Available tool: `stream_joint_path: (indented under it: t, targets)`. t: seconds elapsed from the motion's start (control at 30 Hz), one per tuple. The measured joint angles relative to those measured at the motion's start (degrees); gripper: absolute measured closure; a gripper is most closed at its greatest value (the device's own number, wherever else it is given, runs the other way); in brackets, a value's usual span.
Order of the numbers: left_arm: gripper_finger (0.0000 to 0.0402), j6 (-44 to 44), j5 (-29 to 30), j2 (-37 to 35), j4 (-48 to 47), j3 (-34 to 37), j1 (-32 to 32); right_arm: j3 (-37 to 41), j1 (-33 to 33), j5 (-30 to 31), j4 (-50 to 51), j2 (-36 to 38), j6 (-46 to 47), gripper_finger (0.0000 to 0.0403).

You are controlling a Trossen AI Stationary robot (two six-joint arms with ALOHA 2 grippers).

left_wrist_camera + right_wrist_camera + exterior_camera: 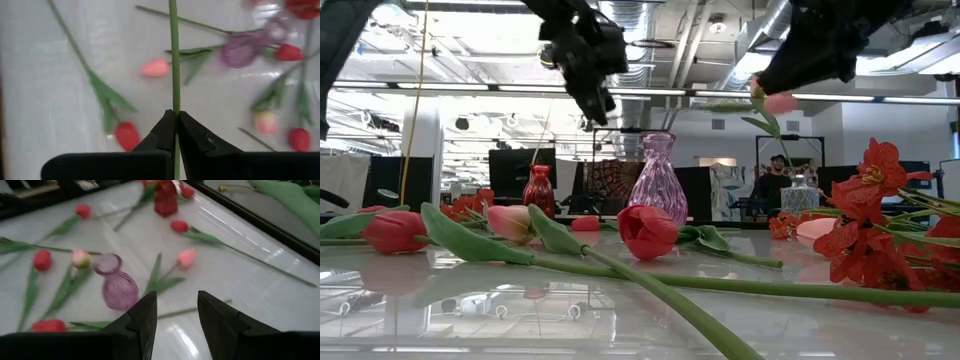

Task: Sort flowers into vase by color
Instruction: Put the pink flower into the transparent vase

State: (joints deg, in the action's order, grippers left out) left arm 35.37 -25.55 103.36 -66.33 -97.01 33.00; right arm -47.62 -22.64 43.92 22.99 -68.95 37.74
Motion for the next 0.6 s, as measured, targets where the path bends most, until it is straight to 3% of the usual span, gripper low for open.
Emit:
stream_joint_path:
  t: [0.13, 0.3, 0.43, 0.6]
  targets:
    - [0.0401, -1.3, -1.63, -7.07, 7.2, 8.06, -1.48, 0.0, 0.03, -0.46, -5.69, 0.0, -4.91, 0.0234]
    - [0.0401, -4.72, -3.56, -16.4, 23.08, 20.47, -2.87, 0.0, 0.55, -2.77, -15.03, -0.03, -13.13, 0.0222]
    - [0.0401, -8.43, -6.2, -22.19, 35.28, 28.7, -3.84, 0.0, 2.36, -7.2, -22.89, -0.46, -21.37, 0.0191]
    - [0.0401, -13.62, -5.0, -26.61, 47.09, 35.68, -4.22, 0.0, 4.97, -10.06, -29.19, -0.48, -28.35, 0.0148]
